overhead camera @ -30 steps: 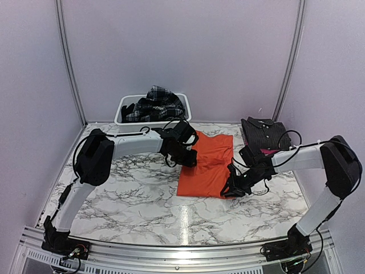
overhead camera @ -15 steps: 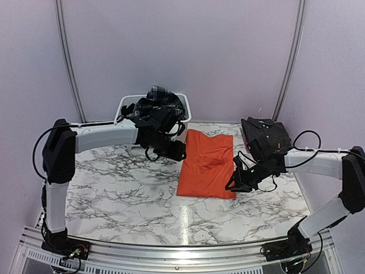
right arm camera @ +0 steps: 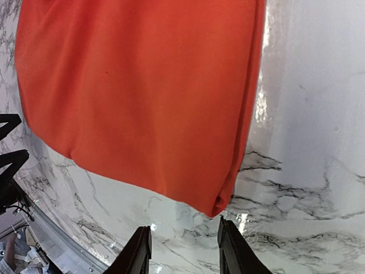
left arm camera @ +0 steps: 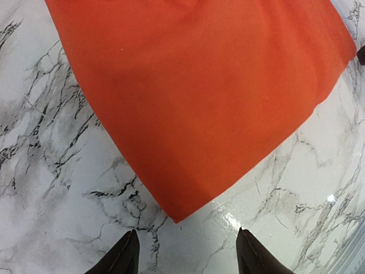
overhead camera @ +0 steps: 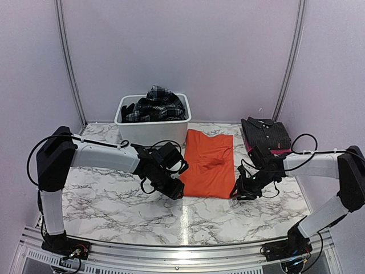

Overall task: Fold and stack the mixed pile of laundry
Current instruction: Smooth out the 2/3-rectangle-folded T-shirt at the center of the board, then pick up the 2/3-rectangle-folded T-shirt from the center of the board.

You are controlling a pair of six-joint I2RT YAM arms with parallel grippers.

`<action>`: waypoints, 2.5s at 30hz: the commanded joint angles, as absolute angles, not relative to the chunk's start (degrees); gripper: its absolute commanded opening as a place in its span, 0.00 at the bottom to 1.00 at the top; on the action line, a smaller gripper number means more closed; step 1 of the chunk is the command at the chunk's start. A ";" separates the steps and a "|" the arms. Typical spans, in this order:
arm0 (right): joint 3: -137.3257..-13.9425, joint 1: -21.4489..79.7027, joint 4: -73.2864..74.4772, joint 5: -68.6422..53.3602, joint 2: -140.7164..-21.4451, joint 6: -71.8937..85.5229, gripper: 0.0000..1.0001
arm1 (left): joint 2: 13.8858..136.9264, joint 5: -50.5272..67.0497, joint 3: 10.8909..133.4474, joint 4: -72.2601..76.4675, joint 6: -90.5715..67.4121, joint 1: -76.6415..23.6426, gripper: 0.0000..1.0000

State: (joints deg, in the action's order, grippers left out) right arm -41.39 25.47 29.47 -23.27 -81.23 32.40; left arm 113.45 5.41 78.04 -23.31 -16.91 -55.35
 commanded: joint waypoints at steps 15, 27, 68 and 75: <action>-39.65 24.28 27.34 -23.34 -81.49 32.98 0.00 | 115.40 8.61 76.63 -20.13 -13.80 -55.43 0.00; -36.26 24.33 30.71 -24.89 -75.11 32.10 0.01 | 109.78 7.21 70.36 -19.96 -15.35 -56.60 0.00; -22.56 32.96 36.40 -30.17 -53.38 44.75 0.00 | 98.10 5.22 56.90 -19.08 -29.22 -69.74 0.00; -26.41 37.62 40.30 -30.58 -51.08 46.65 0.00 | 98.36 8.24 62.38 -20.40 -30.36 -72.76 0.00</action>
